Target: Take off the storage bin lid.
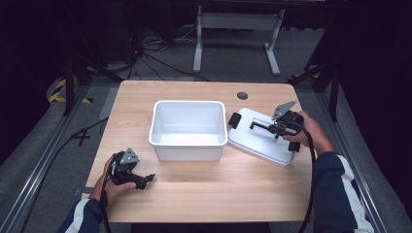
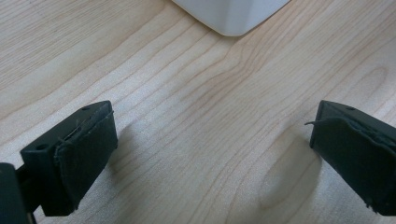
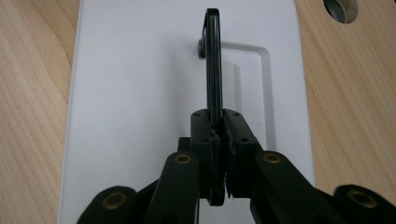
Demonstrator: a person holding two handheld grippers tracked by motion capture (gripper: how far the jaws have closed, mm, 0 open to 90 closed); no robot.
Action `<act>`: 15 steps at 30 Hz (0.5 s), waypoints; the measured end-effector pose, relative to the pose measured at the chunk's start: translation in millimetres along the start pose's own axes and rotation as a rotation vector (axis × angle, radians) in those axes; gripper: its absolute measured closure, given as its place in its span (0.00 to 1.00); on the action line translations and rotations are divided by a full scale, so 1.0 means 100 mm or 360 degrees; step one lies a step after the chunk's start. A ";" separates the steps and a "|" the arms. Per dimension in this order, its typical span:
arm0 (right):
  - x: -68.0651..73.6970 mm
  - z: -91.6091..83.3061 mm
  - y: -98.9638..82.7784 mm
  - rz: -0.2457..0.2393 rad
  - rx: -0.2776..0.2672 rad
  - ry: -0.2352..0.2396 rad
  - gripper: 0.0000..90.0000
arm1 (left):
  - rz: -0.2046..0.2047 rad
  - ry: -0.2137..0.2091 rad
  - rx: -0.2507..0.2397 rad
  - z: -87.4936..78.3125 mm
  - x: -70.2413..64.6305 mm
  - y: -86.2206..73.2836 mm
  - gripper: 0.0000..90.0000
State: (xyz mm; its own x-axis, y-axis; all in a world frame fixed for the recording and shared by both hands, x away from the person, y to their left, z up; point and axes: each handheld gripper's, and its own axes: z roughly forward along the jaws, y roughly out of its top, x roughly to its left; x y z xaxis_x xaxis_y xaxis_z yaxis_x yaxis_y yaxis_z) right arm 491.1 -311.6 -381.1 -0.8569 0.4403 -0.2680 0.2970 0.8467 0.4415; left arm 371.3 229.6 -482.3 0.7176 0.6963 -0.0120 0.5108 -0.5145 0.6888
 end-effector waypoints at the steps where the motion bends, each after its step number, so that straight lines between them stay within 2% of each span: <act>1: -0.01 0.00 -0.01 0.0005 -0.0008 0.0007 0.93 | -0.0009 -0.0006 0.0007 0.00 0.00 0.00 0.01; 7: -0.01 -0.04 0.00 0.0029 -0.0044 0.0006 0.92 | -0.0001 -0.0004 0.0007 0.00 0.00 0.00 0.01; 9: -0.01 -0.05 0.00 0.0035 -0.0053 -0.0019 0.91 | -0.0001 -0.0004 0.0006 0.00 0.00 0.00 0.01; 15: 0.01 -0.07 0.02 0.0065 -0.0088 0.0002 0.87 | -0.0004 -0.0005 0.0002 0.00 0.00 0.00 0.01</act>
State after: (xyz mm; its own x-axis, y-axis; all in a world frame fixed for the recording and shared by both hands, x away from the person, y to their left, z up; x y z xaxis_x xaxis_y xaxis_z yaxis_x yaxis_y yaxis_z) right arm 487.5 -311.9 -374.4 -0.8452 0.4735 -0.2478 0.3078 0.8103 0.4986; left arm 371.6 229.5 -482.3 0.7178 0.6961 -0.0158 0.5132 -0.5136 0.6876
